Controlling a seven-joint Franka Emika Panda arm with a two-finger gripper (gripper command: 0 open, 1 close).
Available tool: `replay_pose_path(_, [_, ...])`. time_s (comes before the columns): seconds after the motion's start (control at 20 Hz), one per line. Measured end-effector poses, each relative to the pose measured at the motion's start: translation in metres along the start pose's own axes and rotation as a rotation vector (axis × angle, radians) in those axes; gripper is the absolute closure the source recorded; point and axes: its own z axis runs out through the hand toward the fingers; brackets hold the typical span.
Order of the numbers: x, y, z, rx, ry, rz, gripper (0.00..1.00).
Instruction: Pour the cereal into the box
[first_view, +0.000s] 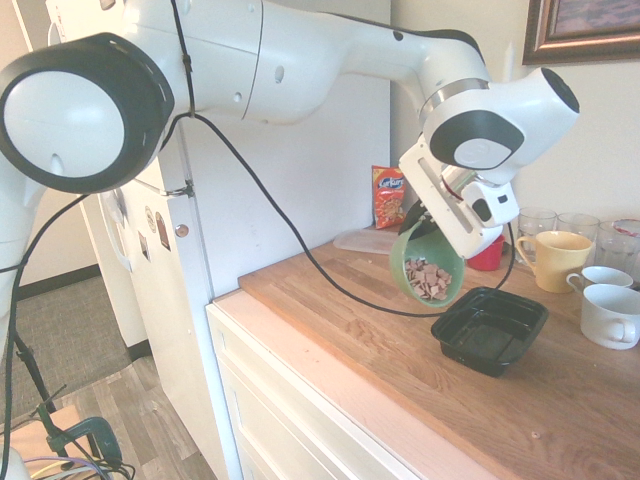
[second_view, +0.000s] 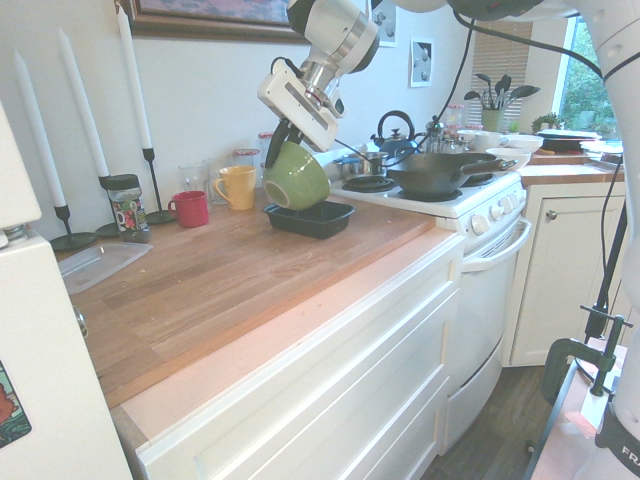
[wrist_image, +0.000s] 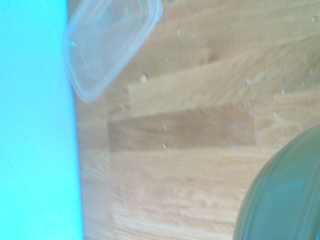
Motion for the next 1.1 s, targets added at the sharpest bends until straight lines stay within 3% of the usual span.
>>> replay_pose_path(0.55, [0.043, 0.019, -0.017, 0.125, -0.100, 0.018, 1.00])
replay_pose_path(1.1, [0.077, 0.043, -0.034, 0.316, -0.250, 0.017, 1.00])
